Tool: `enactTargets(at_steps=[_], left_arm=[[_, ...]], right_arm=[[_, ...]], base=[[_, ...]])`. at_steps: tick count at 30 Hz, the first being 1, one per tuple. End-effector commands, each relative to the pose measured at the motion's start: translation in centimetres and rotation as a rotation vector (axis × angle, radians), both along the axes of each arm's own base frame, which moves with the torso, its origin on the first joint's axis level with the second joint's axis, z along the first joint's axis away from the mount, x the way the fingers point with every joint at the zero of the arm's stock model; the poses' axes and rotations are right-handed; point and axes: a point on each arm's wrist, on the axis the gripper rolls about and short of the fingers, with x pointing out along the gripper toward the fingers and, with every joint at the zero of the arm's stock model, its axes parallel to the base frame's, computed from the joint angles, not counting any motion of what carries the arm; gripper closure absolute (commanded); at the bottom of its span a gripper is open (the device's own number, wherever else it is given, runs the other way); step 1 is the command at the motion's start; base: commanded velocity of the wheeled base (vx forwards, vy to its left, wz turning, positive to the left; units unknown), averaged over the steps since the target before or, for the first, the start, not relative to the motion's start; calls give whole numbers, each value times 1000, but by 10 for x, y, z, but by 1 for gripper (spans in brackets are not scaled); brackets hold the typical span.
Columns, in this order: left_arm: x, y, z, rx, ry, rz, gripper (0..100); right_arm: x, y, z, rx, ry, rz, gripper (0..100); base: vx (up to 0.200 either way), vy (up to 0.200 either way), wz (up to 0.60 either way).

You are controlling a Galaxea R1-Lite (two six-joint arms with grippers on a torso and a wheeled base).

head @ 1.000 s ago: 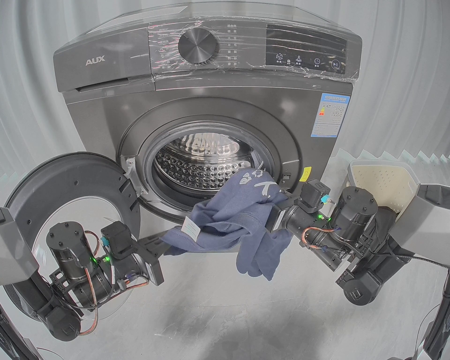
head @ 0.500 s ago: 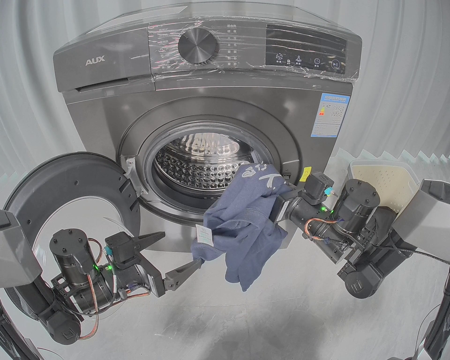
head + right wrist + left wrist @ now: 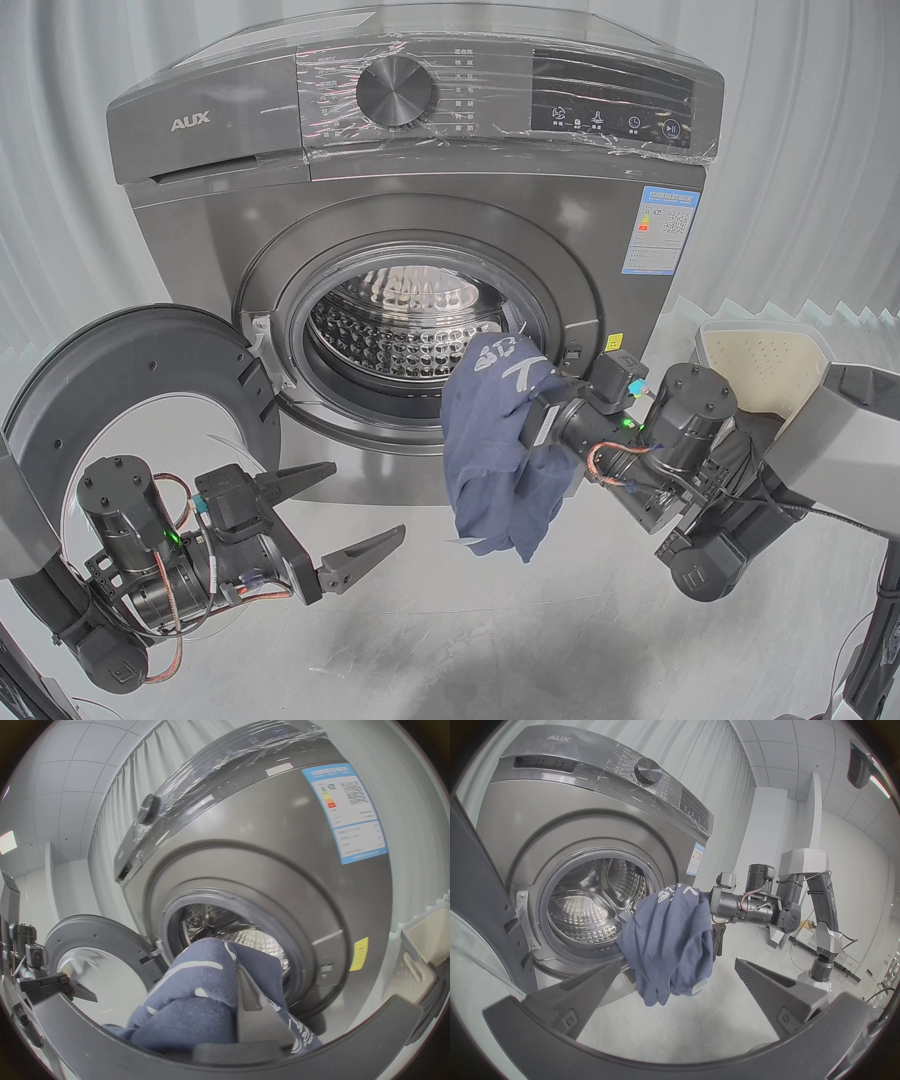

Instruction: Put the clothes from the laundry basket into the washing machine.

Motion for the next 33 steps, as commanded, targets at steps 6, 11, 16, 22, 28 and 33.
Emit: enactTargets(at_steps=[6,11,16,22,28,33], left_arm=[[12,-12,-2,-5,-7,2,0],[12,-18,-8,8,12,-2,0],[14,-20,-12,13,22,7,0],[17,-21,-20,32,45,9,0],[21,-20,-26,43,68,20,0],[22,-19,-28,45,75,25,0]], right_arm=[[-43,55,-7,2,19,176,100],[-48,68,-11,7,23,209,100],[-57,75,-12,5,26,238,100],[-64,80,-11,9,25,259,100],[-75,86,-8,20,27,283,100],[-81,87,-1,36,20,291,100]], base=[[0,0,0],[0,0,0],[0,0,0],[0,0,0],[0,0,0],[0,0,0]])
